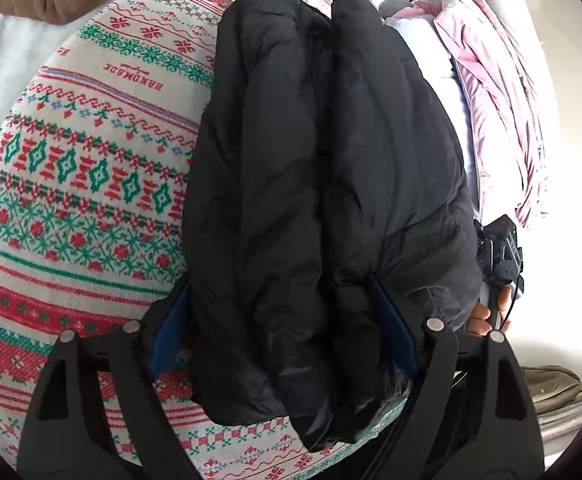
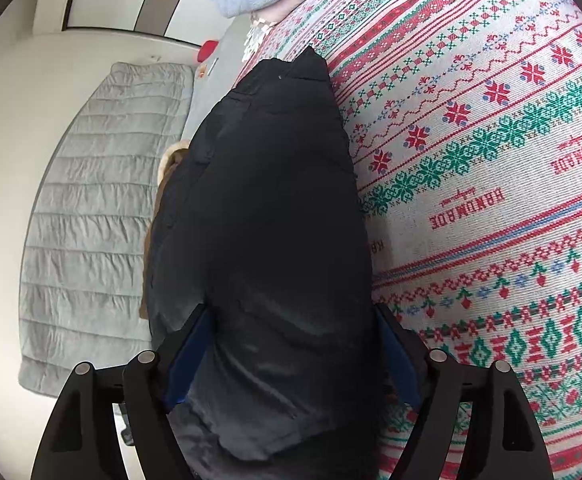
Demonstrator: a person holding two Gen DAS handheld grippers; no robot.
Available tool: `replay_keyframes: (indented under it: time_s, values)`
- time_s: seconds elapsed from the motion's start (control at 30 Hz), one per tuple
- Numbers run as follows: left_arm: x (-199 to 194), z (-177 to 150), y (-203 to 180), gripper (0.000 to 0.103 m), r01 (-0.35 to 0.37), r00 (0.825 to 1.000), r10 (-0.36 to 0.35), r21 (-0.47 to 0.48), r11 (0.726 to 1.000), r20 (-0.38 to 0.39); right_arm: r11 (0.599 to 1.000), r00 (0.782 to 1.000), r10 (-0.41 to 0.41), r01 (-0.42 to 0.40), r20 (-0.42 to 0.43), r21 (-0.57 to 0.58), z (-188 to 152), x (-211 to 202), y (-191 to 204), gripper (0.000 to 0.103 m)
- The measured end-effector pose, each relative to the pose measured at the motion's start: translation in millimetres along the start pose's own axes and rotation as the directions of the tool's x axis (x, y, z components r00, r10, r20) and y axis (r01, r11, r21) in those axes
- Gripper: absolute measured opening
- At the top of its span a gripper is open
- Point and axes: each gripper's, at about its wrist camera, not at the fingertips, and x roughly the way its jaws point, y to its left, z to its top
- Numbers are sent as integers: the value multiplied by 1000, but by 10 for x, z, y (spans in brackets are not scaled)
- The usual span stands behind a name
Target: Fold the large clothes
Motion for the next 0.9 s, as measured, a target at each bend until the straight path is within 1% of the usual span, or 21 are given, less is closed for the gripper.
replay_keyframes:
  time_s: [0.27, 0.47, 0.53, 0.57, 0.63, 0.67, 0.7, 0.73, 0.77, 0.8, 0.83, 0.9]
  values:
    - [55, -3, -14, 87, 7, 1000, -7, -36, 999, -5, 1000, 1000, -12, 12, 1, -2, 3, 61, 39, 82]
    - [59, -2, -46, 87, 3, 1000, -3, -32, 999, 0, 1000, 1000, -20, 20, 7, -16, 1, 89, 76, 83]
    - [70, -18, -136, 78, -18, 1000, 18, -2, 1000, 17, 999, 999, -28, 28, 16, -30, -14, 115, 128, 82]
    - [69, -36, -200, 76, -33, 999, 32, 22, 999, 29, 999, 999, -33, 34, 18, -38, -21, 125, 145, 81]
    - [67, -58, -286, 66, -49, 998, 46, 53, 997, 46, 996, 998, -55, 56, 25, -63, -33, 139, 189, 79]
    - [64, -63, -317, 64, -55, 997, 52, 64, 996, 52, 995, 998, -64, 66, 28, -77, -39, 141, 219, 74]
    - [60, -66, -343, 58, -63, 997, 59, 73, 995, 59, 992, 997, -75, 78, 34, -97, -46, 138, 262, 68]
    - [55, -69, -368, 52, -72, 995, 67, 81, 994, 67, 990, 996, -82, 86, 40, -113, -52, 130, 292, 65]
    - [52, -65, -385, 50, -80, 995, 73, 85, 993, 74, 987, 995, -91, 97, 47, -131, -61, 123, 328, 59]
    - [48, -63, -409, 45, -91, 993, 83, 91, 992, 82, 981, 993, -106, 114, 60, -158, -78, 113, 388, 54]
    - [42, -68, -442, 40, -107, 991, 97, 101, 989, 94, 976, 991, -115, 126, 69, -175, -94, 107, 433, 52]
    - [16, -77, -494, 33, -136, 985, 122, 122, 983, 119, 960, 985, -138, 158, 103, -230, -139, 84, 571, 42]
